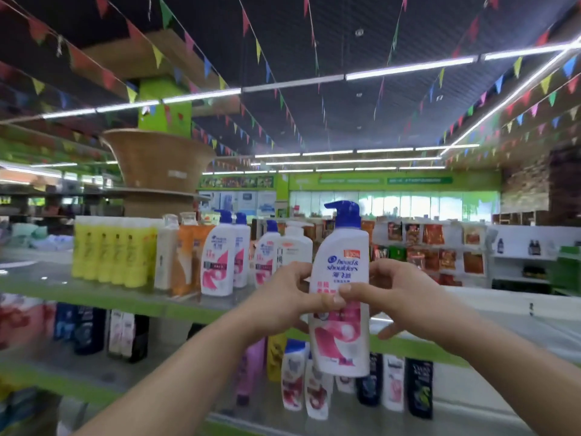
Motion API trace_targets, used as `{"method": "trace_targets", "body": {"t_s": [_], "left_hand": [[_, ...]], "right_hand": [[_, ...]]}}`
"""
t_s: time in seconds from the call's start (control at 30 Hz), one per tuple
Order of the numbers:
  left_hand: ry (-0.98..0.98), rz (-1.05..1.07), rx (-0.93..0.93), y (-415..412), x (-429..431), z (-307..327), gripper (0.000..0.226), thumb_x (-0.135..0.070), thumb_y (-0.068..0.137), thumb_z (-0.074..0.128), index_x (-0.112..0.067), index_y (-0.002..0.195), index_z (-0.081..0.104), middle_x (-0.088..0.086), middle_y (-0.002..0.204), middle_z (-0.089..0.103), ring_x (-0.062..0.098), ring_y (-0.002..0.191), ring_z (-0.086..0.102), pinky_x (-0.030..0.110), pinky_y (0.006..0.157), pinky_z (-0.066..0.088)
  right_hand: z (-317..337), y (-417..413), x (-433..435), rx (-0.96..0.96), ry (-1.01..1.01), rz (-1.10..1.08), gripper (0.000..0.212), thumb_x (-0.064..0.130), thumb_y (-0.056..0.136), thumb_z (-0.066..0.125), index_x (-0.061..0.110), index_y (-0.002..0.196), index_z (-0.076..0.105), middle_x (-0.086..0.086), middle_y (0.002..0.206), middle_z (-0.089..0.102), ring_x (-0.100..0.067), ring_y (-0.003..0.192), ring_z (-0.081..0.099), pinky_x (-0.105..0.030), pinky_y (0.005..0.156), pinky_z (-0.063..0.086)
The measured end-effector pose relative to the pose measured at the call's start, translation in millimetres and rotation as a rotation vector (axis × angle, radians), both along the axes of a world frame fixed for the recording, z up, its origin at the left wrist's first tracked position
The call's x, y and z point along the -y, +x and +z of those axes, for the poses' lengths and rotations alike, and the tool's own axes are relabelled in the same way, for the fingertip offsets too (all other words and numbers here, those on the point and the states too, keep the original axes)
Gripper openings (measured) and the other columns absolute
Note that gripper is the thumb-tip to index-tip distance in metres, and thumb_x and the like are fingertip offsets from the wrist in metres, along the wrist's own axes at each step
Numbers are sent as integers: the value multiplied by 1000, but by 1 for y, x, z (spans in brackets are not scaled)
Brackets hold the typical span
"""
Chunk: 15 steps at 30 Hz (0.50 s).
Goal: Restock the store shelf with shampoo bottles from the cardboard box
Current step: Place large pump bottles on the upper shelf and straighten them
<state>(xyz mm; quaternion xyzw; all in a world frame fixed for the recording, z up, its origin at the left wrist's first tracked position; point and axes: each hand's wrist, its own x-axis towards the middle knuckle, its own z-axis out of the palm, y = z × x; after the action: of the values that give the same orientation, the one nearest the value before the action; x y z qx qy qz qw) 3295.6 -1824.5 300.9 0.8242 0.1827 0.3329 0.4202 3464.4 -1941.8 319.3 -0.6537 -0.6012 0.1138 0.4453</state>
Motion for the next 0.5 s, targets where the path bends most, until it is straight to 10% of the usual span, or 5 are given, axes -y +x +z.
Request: {"method": "trace_targets", "body": {"t_s": [0.5], "left_hand": [[-60,89,188,-30,-218,2,43,-20,78,82,-27,116,64,-8,101,76,10,93,73,38,85,60]], "right_hand": [[9,-48,-228,-35,72,-110,30,44,83,76,28,106,64,7,91,75,-13,78,73,-43,63,63]]}}
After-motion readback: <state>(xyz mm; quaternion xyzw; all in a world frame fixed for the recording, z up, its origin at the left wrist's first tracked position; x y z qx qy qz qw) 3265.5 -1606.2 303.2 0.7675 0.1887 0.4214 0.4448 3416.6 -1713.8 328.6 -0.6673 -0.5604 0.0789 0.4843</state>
